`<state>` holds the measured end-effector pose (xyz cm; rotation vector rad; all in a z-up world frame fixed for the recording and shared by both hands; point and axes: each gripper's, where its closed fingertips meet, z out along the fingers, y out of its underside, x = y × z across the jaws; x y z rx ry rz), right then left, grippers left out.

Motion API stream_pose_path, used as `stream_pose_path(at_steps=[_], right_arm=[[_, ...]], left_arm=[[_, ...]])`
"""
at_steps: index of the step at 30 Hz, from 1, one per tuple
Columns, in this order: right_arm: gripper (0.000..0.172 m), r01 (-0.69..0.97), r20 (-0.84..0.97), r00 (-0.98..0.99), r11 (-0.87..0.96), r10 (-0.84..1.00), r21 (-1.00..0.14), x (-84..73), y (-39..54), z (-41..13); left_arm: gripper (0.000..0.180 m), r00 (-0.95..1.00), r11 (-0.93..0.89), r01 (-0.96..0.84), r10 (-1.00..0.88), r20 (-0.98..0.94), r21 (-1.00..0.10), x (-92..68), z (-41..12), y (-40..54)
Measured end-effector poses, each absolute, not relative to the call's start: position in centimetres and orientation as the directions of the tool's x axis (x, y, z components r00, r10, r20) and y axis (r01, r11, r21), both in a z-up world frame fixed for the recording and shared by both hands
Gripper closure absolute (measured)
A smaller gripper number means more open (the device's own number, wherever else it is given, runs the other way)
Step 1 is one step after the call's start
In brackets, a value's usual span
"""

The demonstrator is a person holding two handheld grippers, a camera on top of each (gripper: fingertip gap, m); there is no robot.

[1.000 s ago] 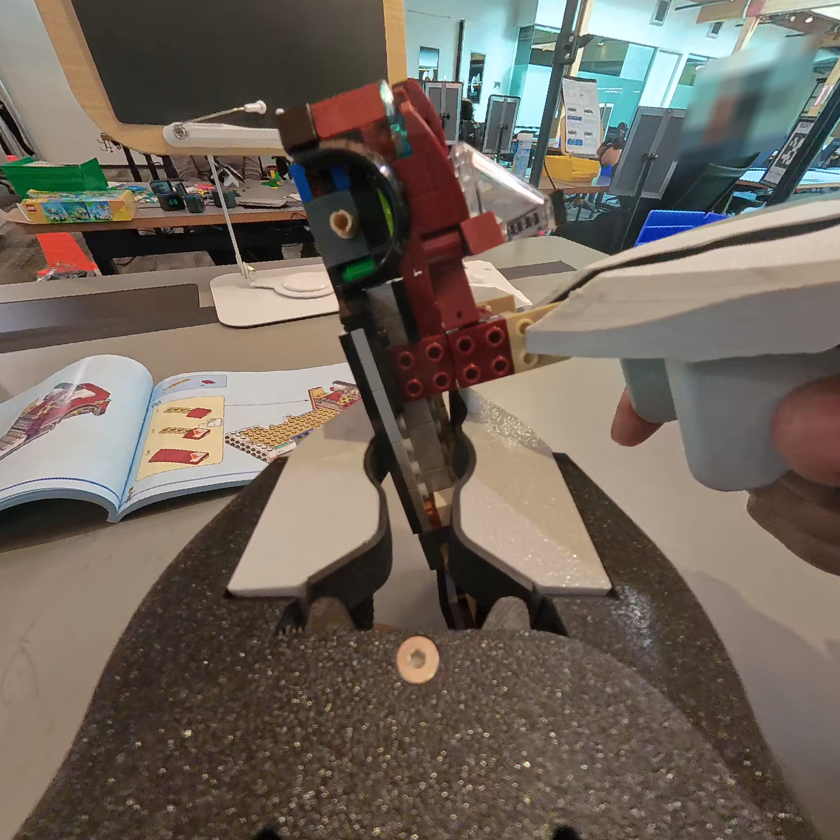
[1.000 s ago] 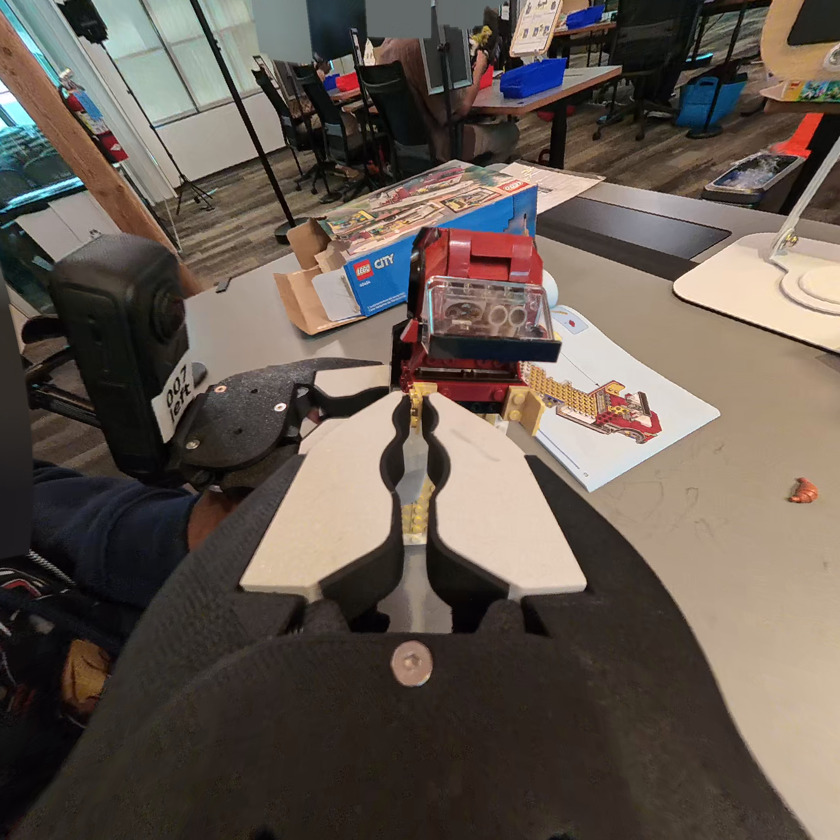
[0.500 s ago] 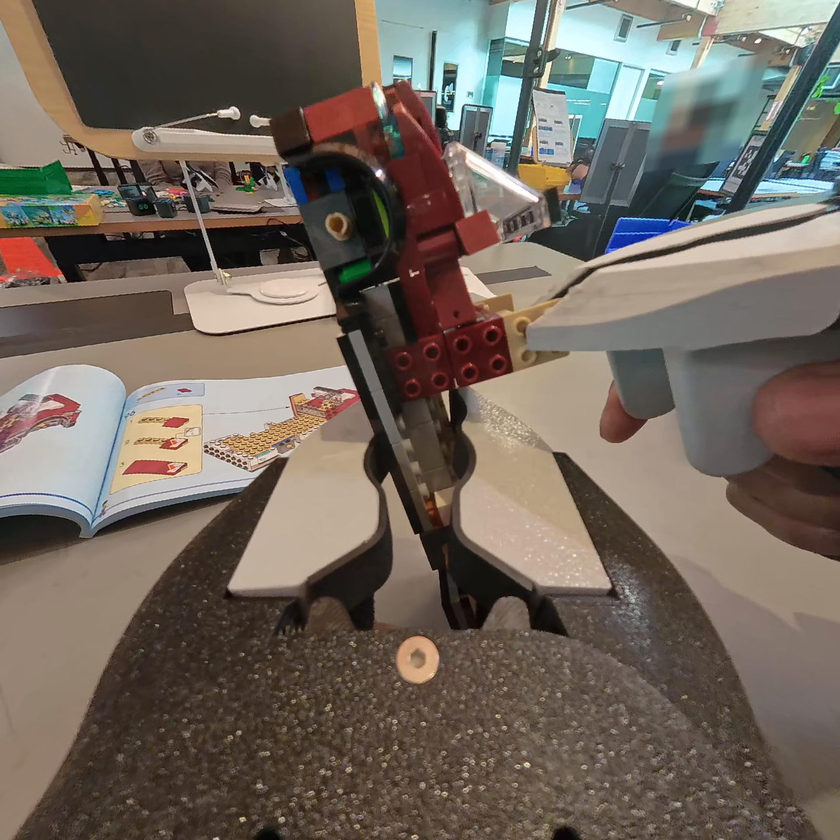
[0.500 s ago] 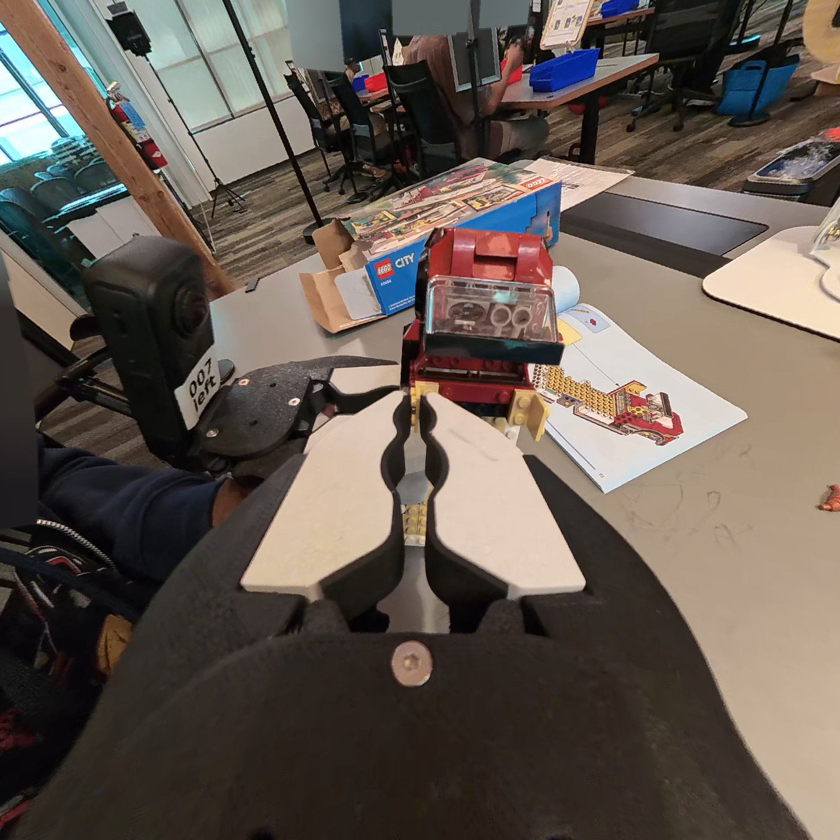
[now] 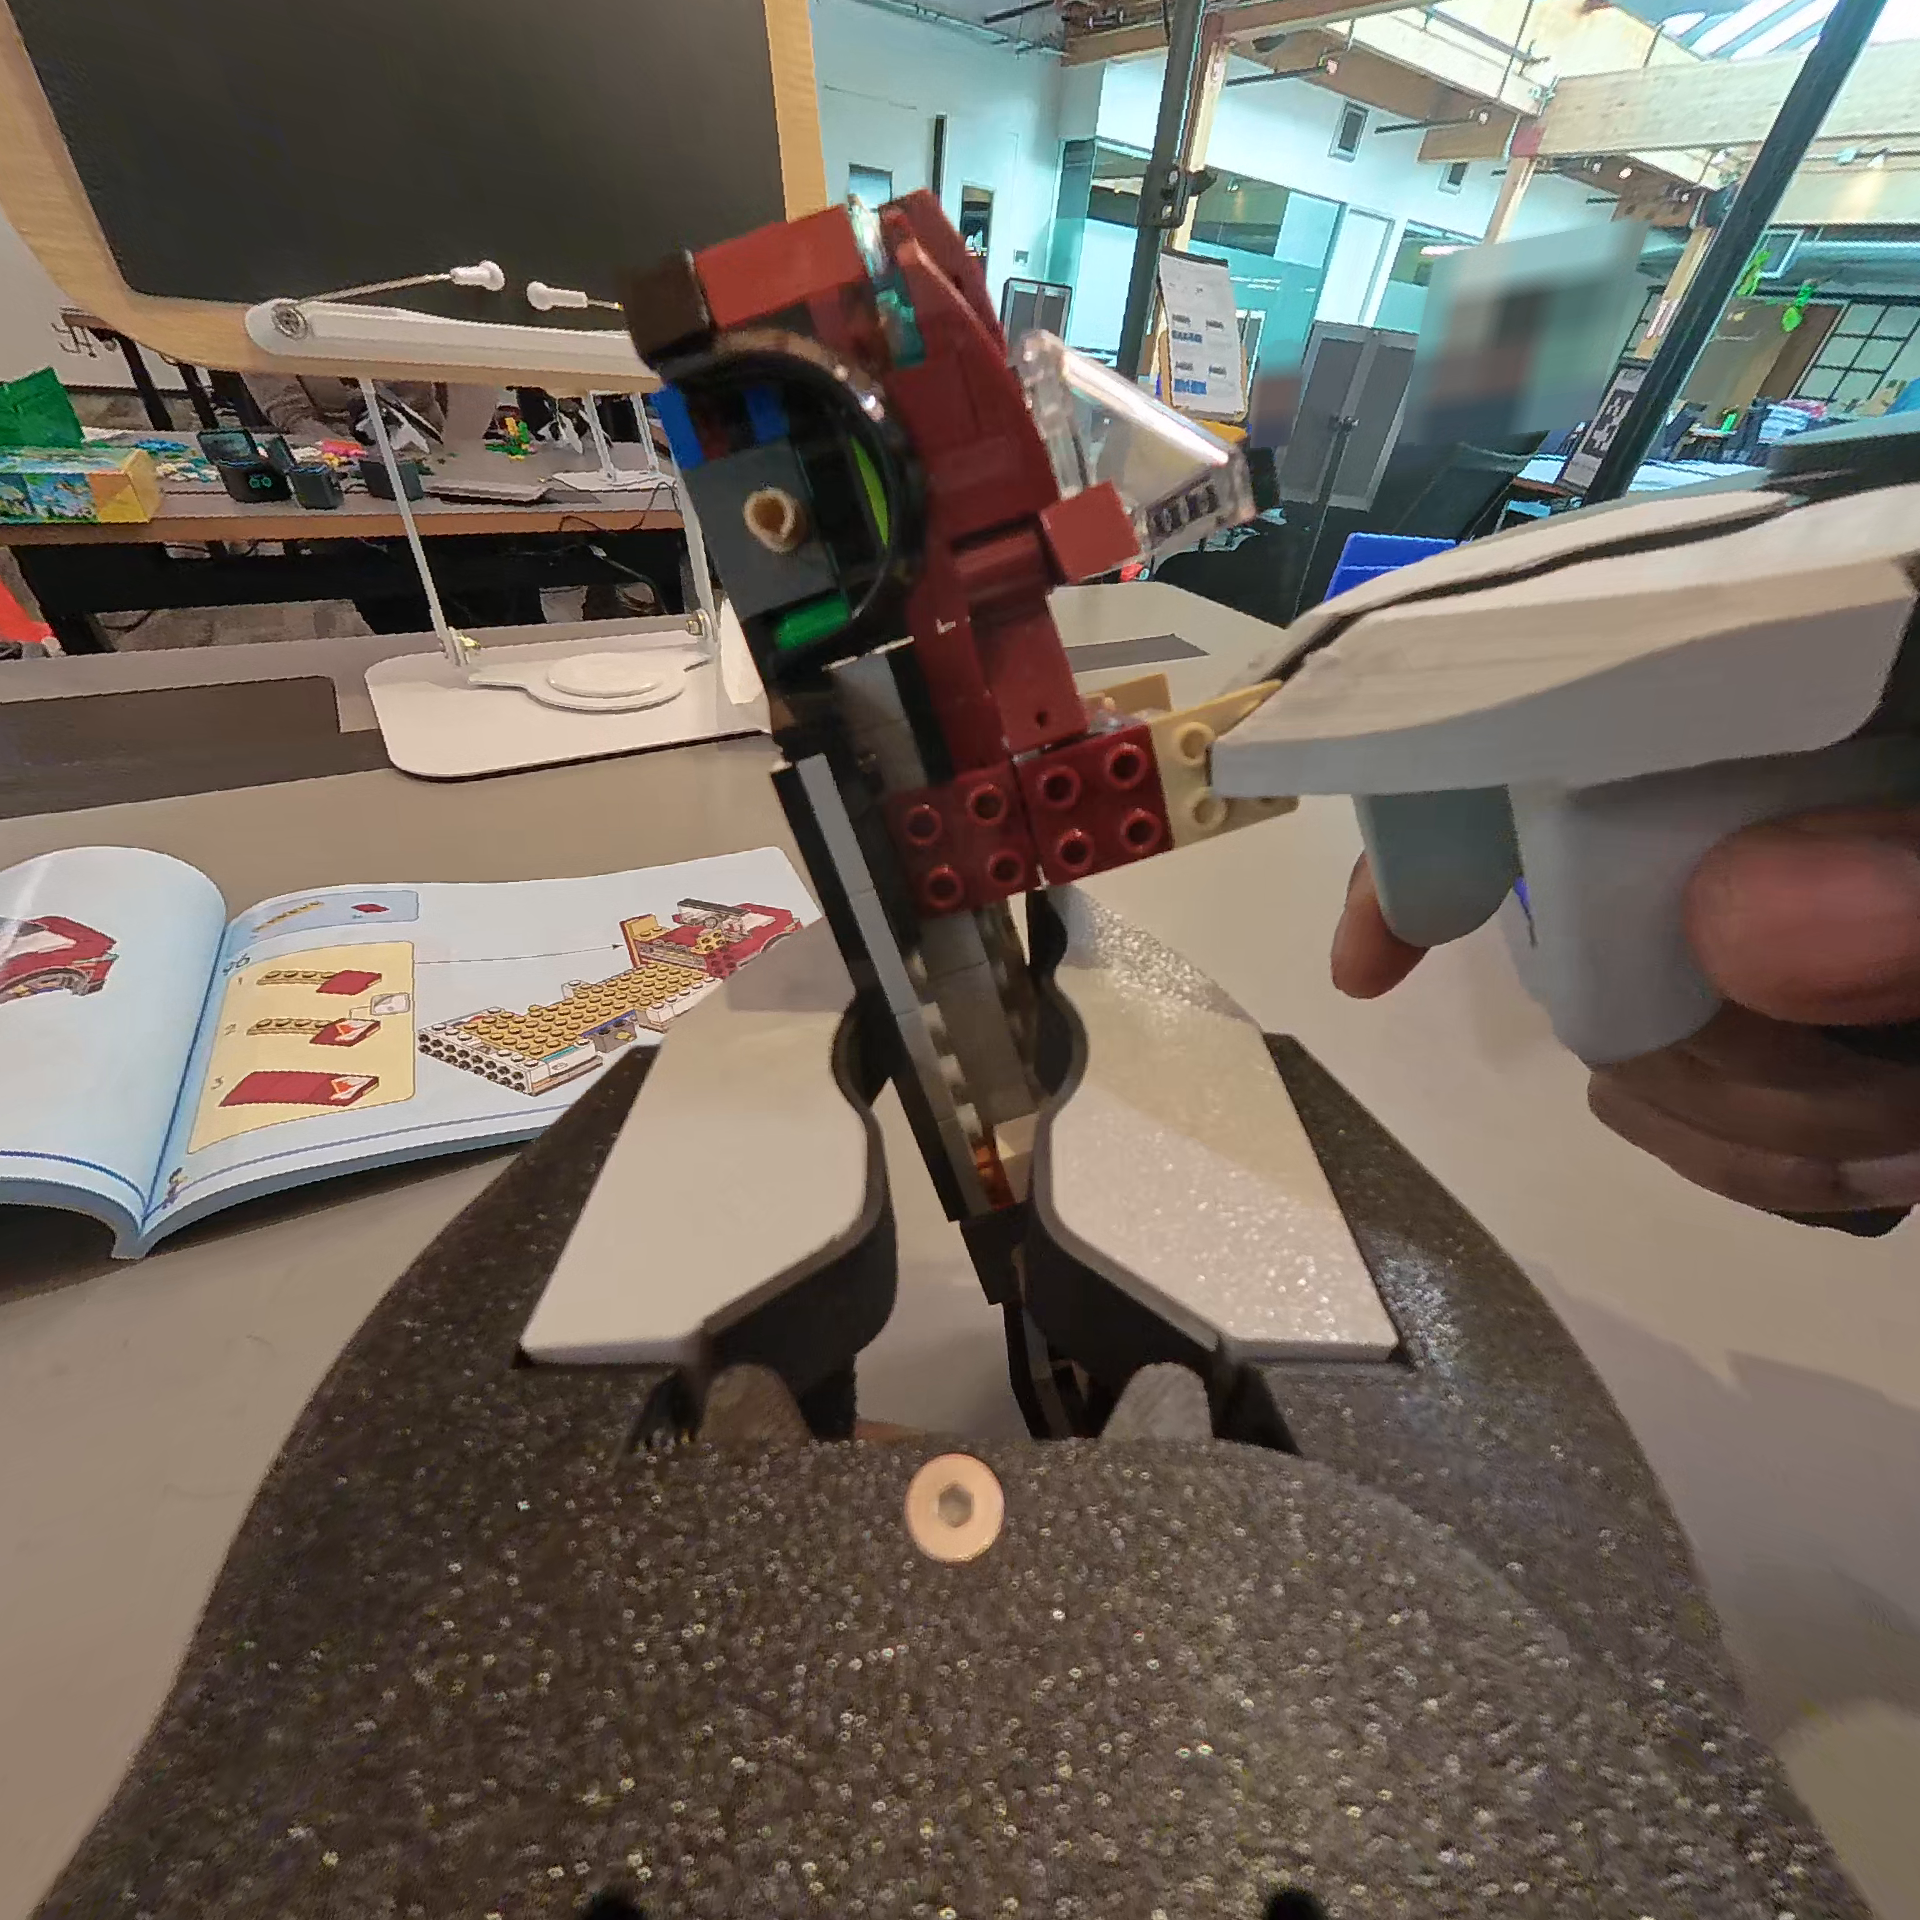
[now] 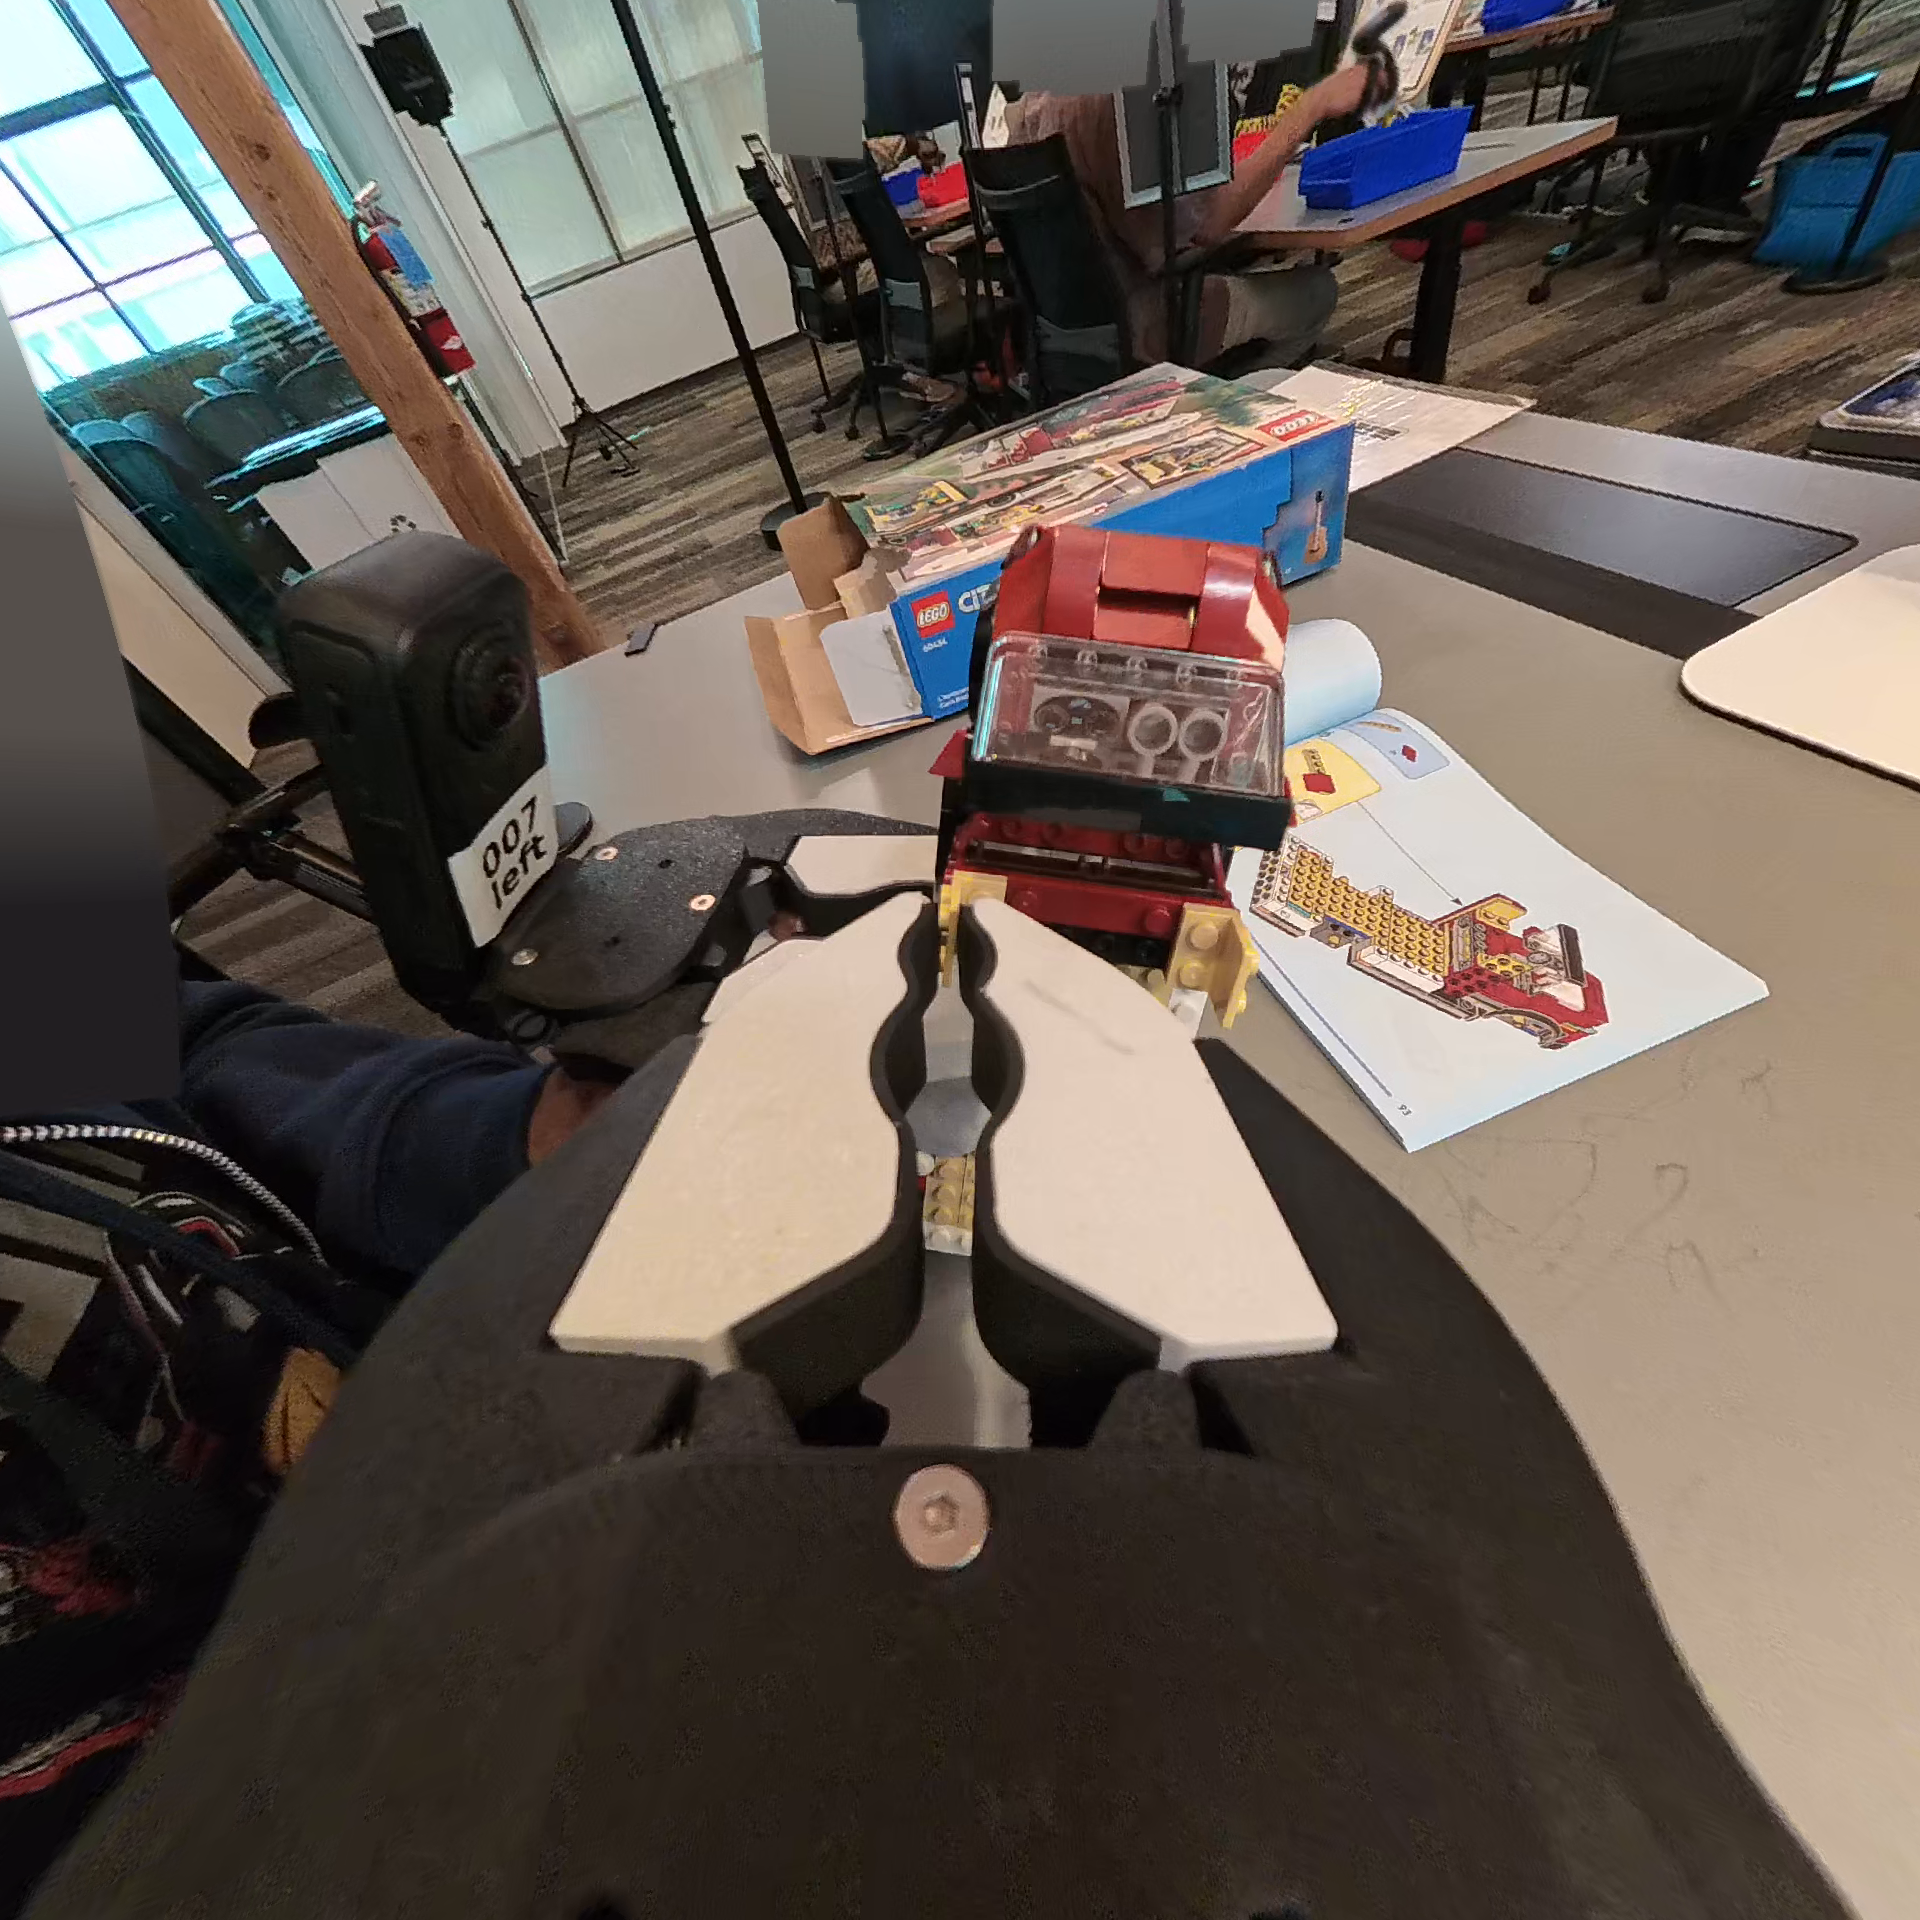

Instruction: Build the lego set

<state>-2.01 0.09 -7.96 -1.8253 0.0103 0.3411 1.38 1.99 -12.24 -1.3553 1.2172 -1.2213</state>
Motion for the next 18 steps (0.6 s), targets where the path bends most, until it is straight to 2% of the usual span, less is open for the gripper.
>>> stream_pose_path(at_steps=[5,7,12,15,18], right_arm=[[0.168,-0.172,-0.214,0.971,-0.315,0.105,-0.933,-1.8,0.7,-8.8],[0.157,-0.151,-0.199,0.972,-0.325,0.121,-0.934,-2.4,0.9,-8.9],[0.151,-0.145,-0.158,0.987,-0.224,0.039,-0.964,-0.7,0.5,-7.2],[0.15,-0.139,-0.128,0.99,-0.2,-0.066,-0.97,1.3,0.4,-6.9],[0.151,-0.113,-0.105,0.993,-0.221,-0.05,-0.969,0.7,0.8,-7.1]], left_arm=[[0.157,0.016,-0.238,-0.114,-0.971,0.238,-0.965,1.9,-13.1,2.5],[0.158,-0.007,-0.314,-0.113,-0.948,0.317,-0.943,2.0,-13.2,2.7],[0.157,-0.08,-0.49,-0.076,-0.865,0.495,-0.868,1.8,-13.0,3.3],[0.157,-0.14,-0.508,-0.019,-0.851,0.505,-0.861,1.4,-11.9,3.3],[0.157,-0.19,-0.488,0.029,-0.86,0.474,-0.873,1.1,-11.0,2.9]])
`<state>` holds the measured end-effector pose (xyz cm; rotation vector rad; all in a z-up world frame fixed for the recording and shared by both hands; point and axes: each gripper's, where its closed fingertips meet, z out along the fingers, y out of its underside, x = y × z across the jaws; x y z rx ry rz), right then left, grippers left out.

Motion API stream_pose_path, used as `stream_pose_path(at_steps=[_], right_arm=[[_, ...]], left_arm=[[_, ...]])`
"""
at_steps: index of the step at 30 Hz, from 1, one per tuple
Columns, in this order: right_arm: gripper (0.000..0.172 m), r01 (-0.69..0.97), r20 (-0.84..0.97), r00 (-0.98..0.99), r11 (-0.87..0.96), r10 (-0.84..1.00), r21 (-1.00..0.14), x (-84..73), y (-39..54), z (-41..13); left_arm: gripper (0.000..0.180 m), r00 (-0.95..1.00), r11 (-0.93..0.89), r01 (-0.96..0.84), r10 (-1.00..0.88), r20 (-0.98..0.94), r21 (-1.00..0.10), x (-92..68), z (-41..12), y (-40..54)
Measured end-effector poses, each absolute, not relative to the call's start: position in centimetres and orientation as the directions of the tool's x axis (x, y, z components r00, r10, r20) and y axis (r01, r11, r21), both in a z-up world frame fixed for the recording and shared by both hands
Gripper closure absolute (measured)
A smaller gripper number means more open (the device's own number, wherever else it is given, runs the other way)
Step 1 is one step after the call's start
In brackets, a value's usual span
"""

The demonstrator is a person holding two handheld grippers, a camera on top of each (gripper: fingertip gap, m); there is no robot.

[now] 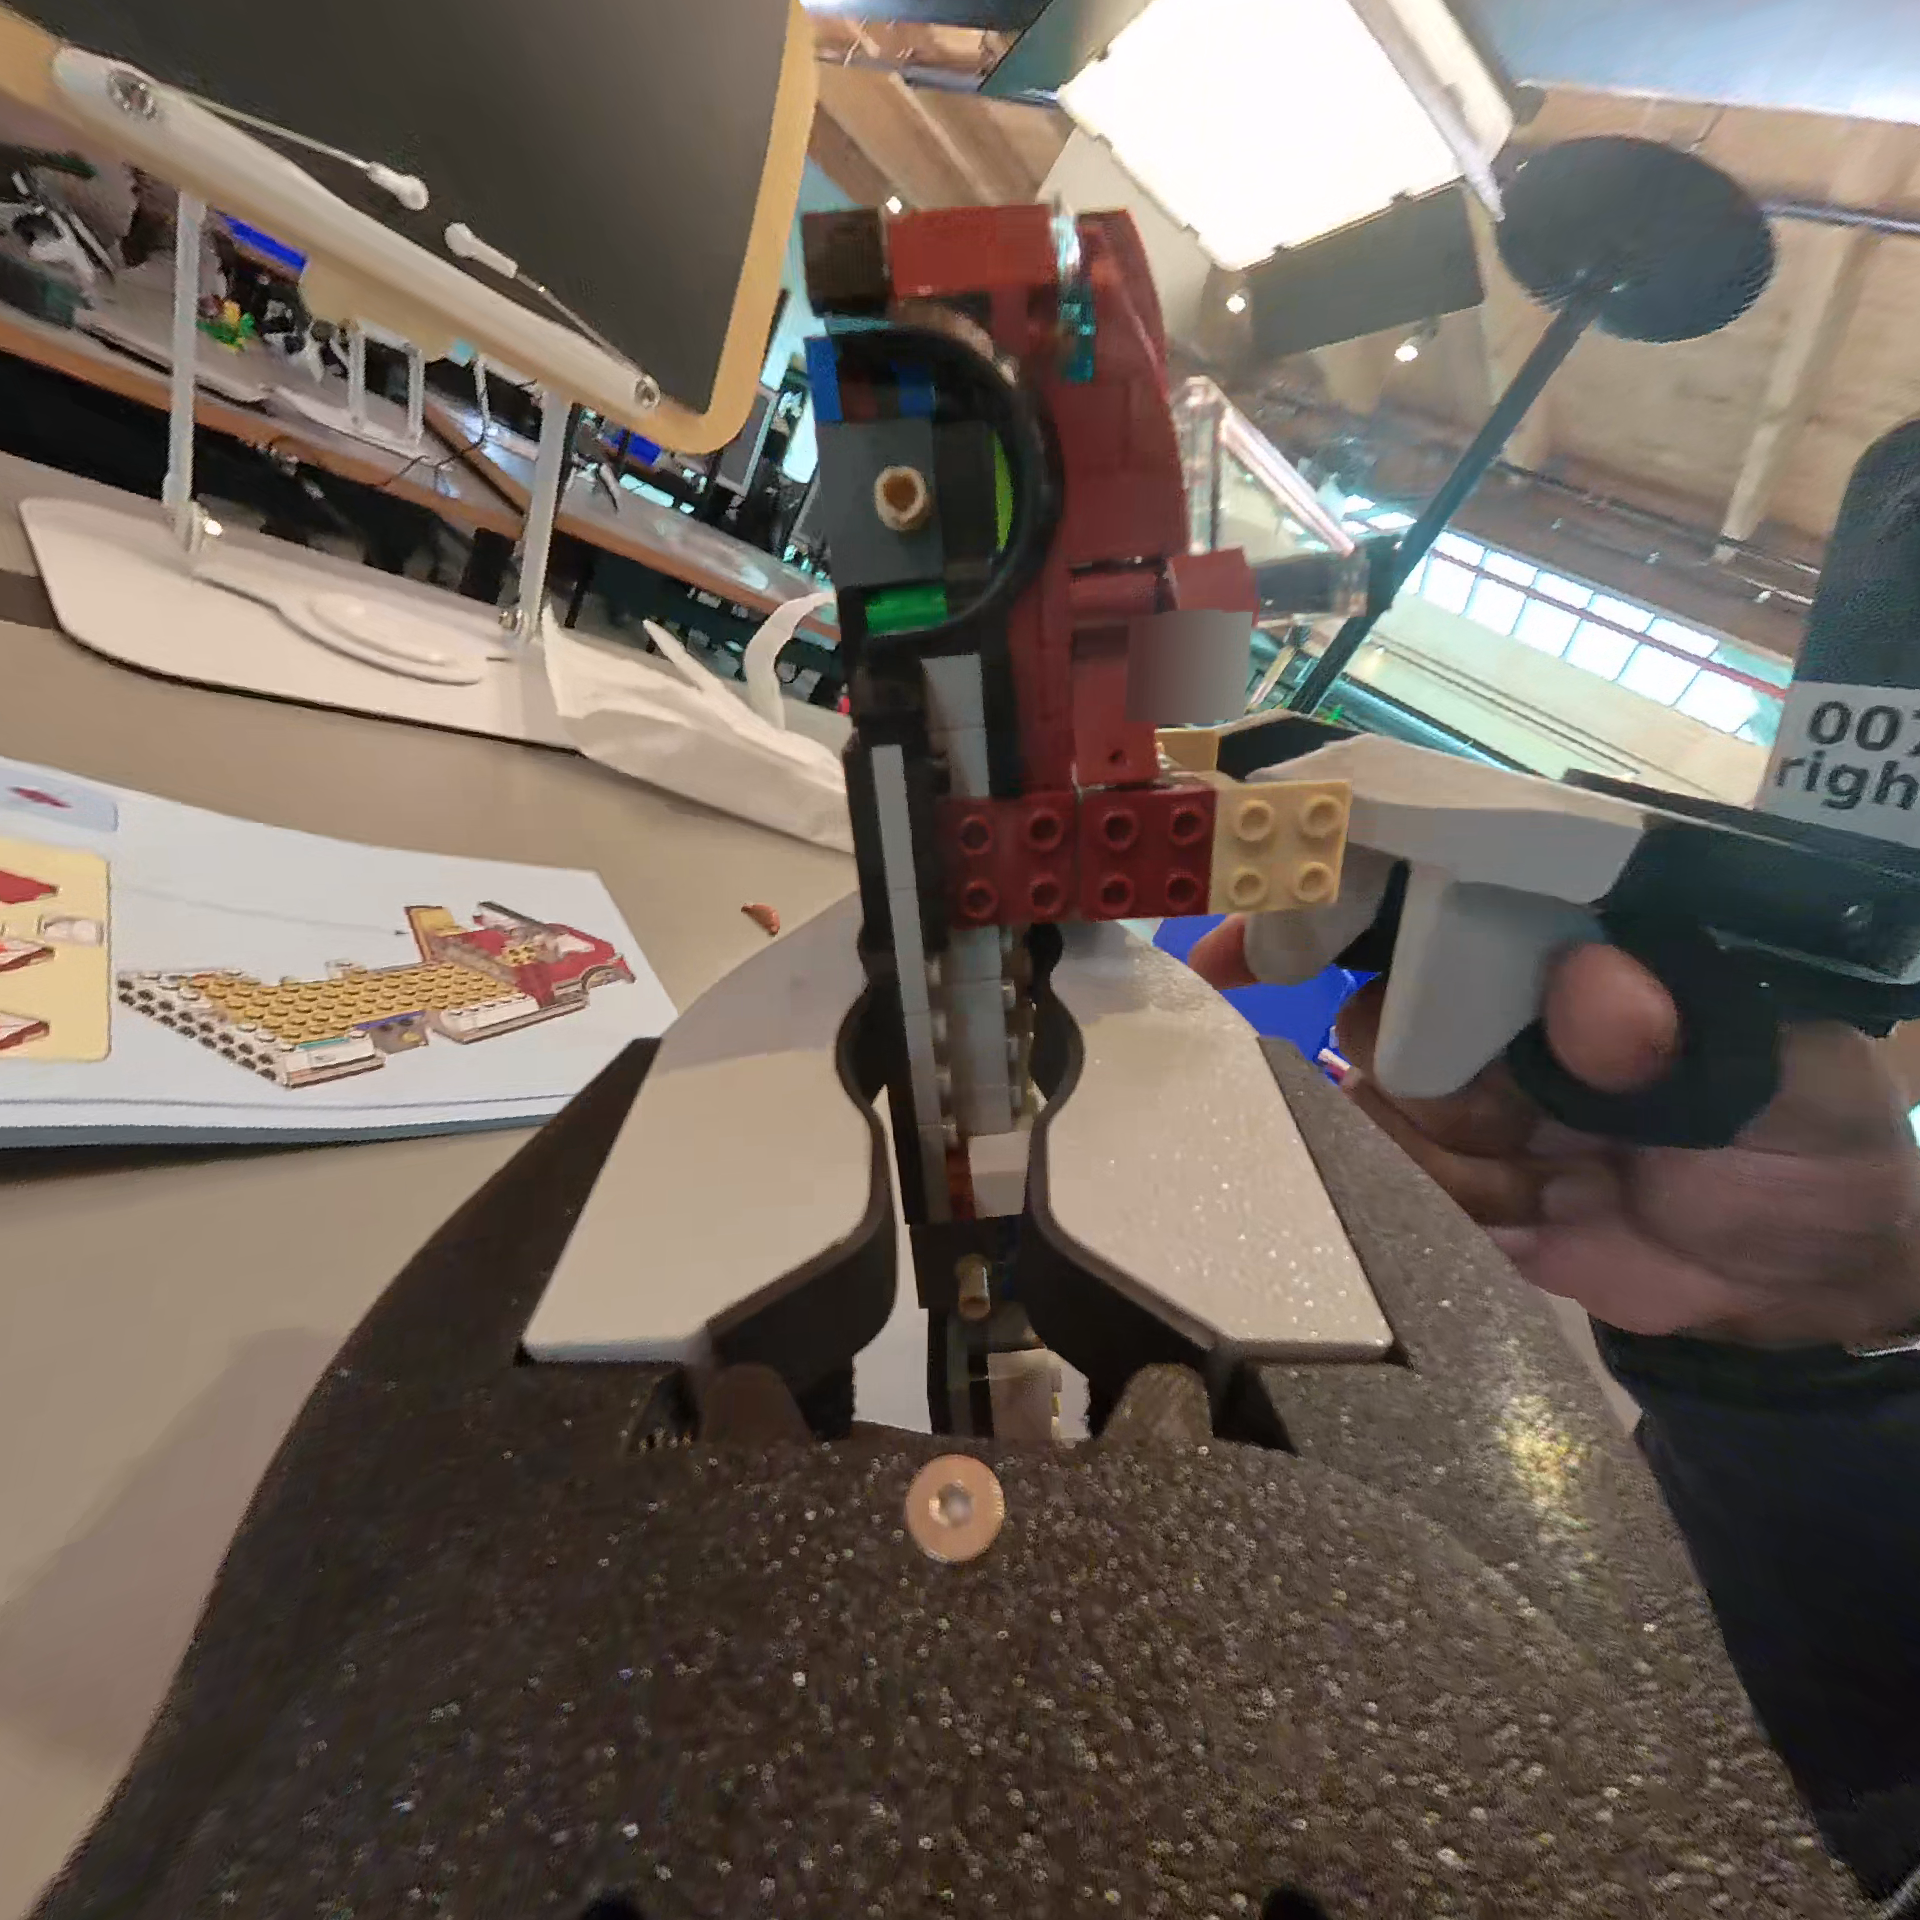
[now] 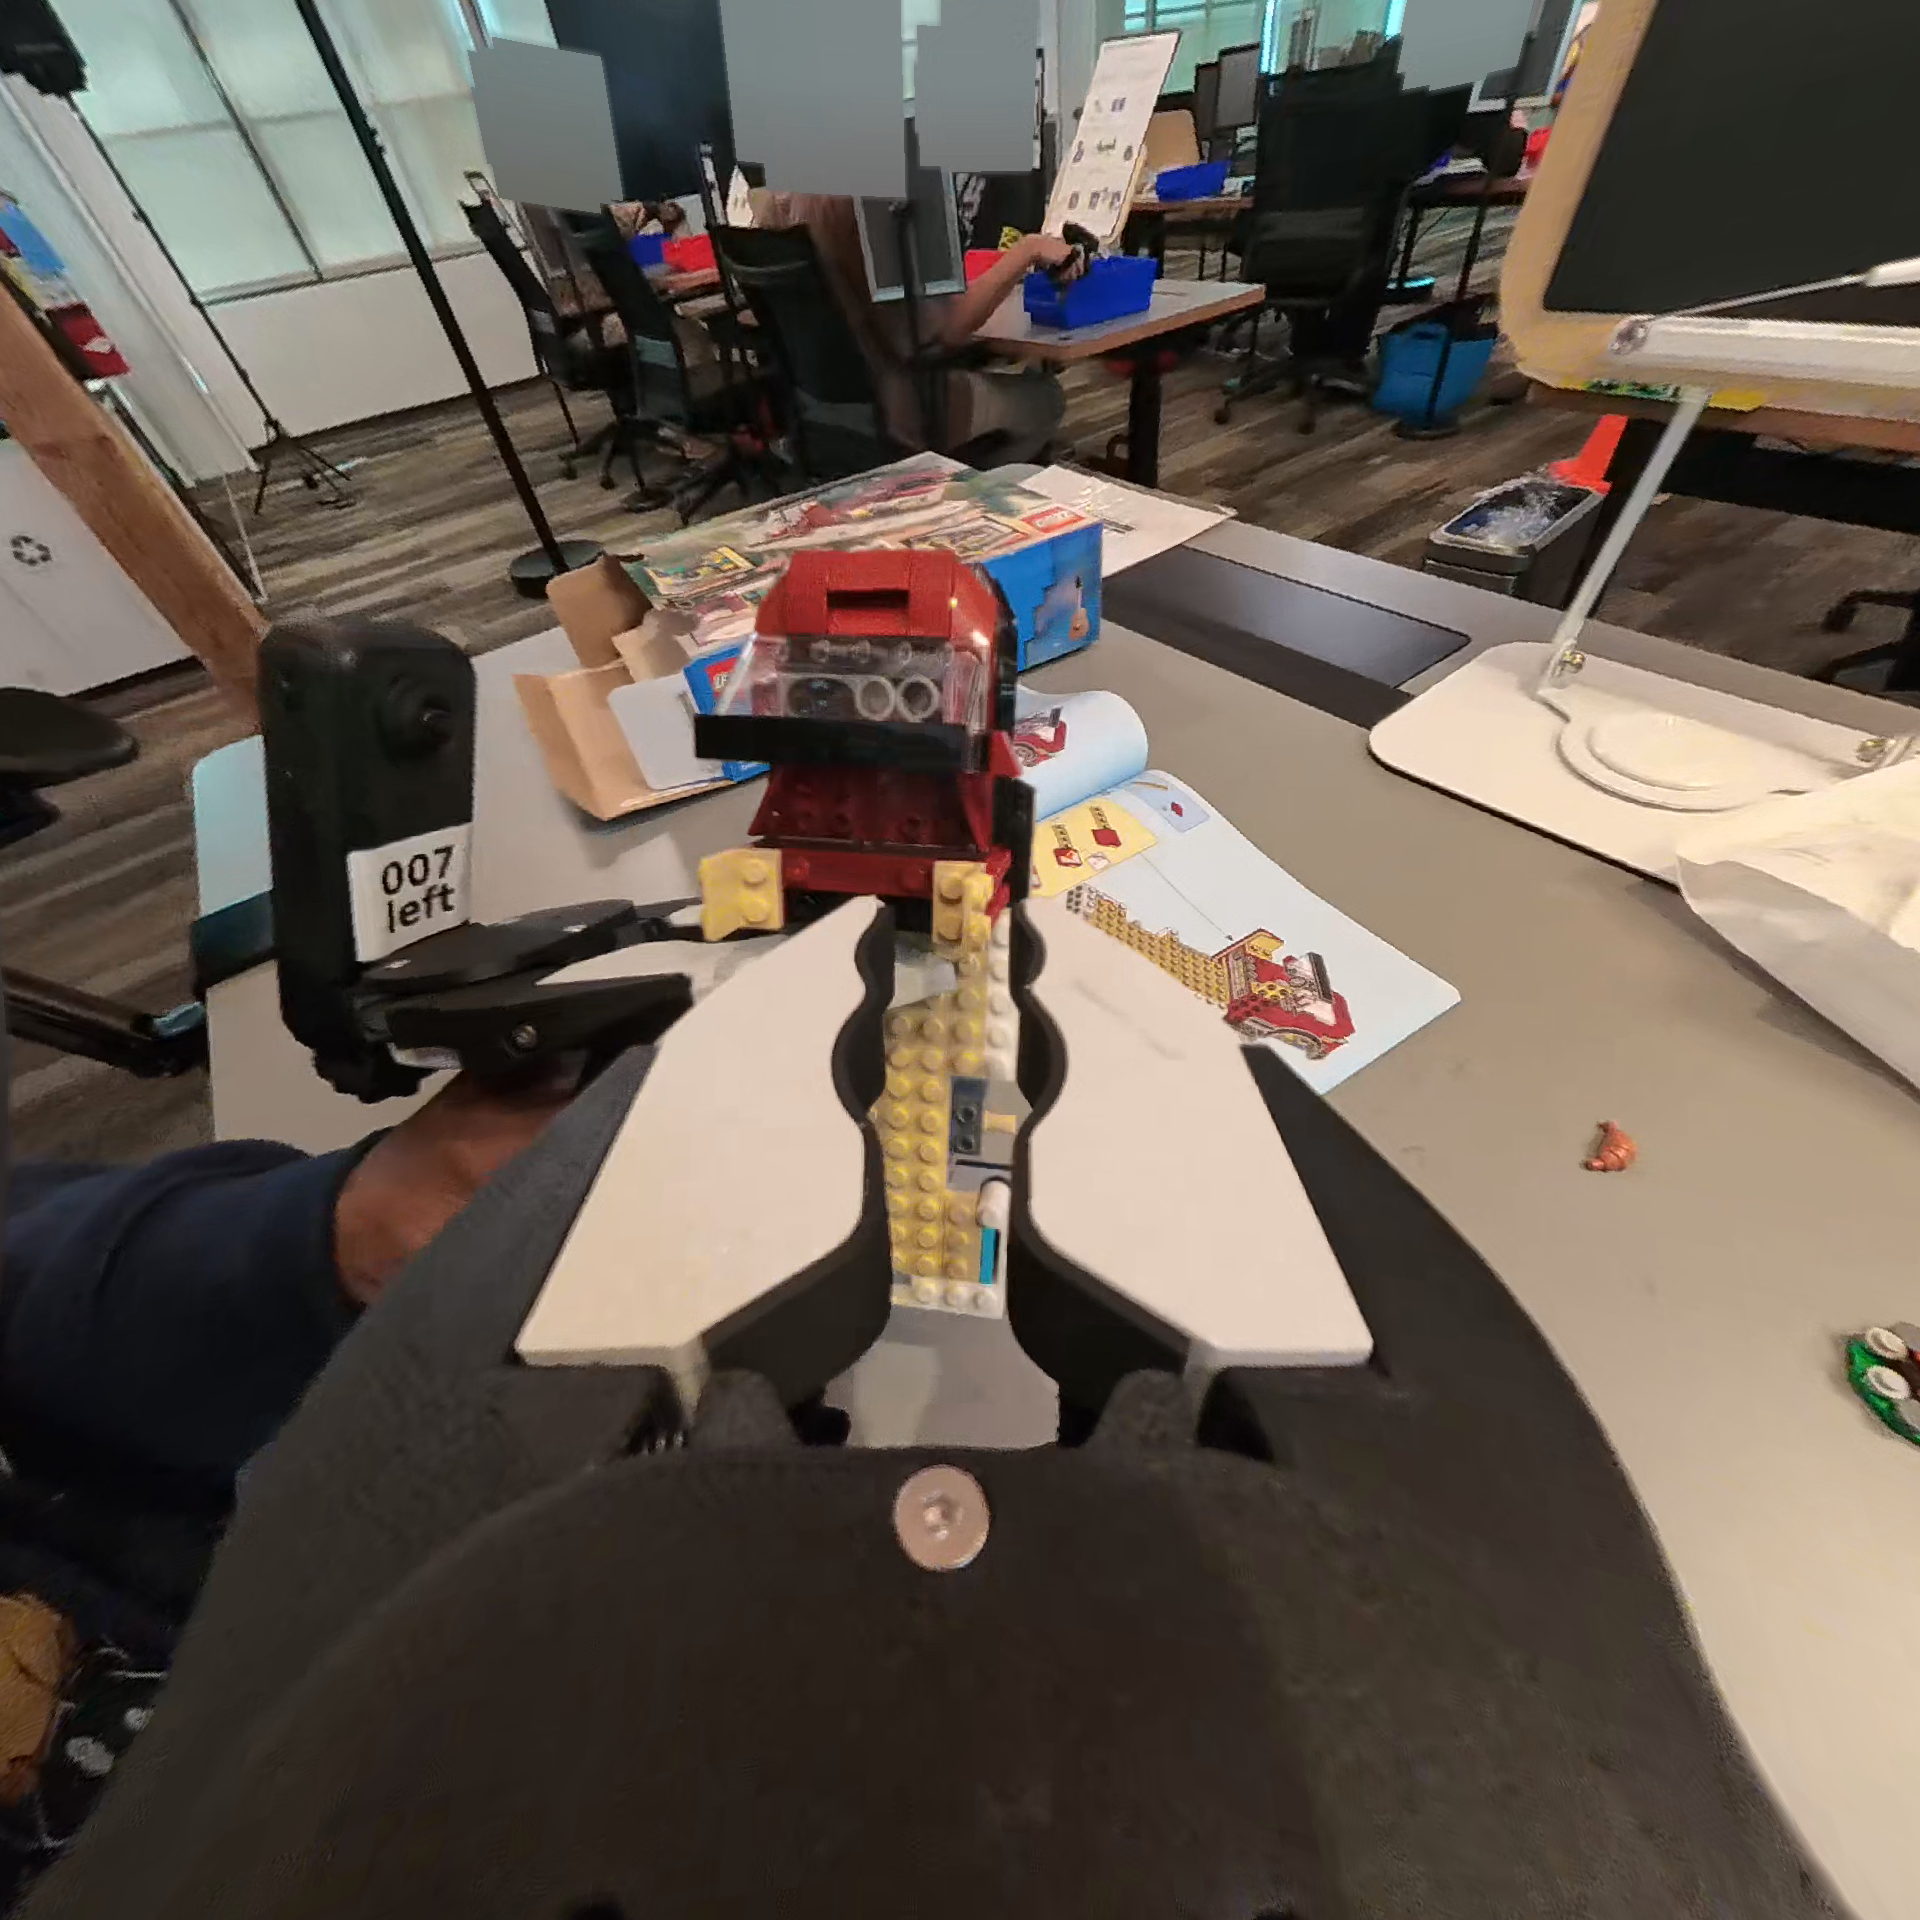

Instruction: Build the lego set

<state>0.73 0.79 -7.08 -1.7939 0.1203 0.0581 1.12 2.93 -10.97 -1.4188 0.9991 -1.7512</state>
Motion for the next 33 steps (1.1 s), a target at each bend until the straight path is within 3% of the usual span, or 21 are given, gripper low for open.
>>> stream_pose_path(at_steps=[7,19,33], right_arm=[[0.162,-0.062,-0.044,0.995,-0.212,-0.089,-0.975,0.7,1.0,-6.9],[0.162,-0.095,-0.089,0.995,-0.162,-0.045,-0.982,0.6,0.4,-6.5],[0.162,-0.146,-0.145,0.989,-0.139,-0.019,-0.979,0.8,-0.3,-6.7]], left_arm=[[0.157,-0.242,-0.475,0.056,-0.86,0.45,-0.878,1.0,-10.4,2.1],[0.157,-0.316,-0.485,0.03,-0.834,0.453,-0.874,0.9,-10.1,1.0],[0.157,-0.273,-0.377,0.046,-0.896,0.351,-0.925,1.0,-10.2,0.7]])
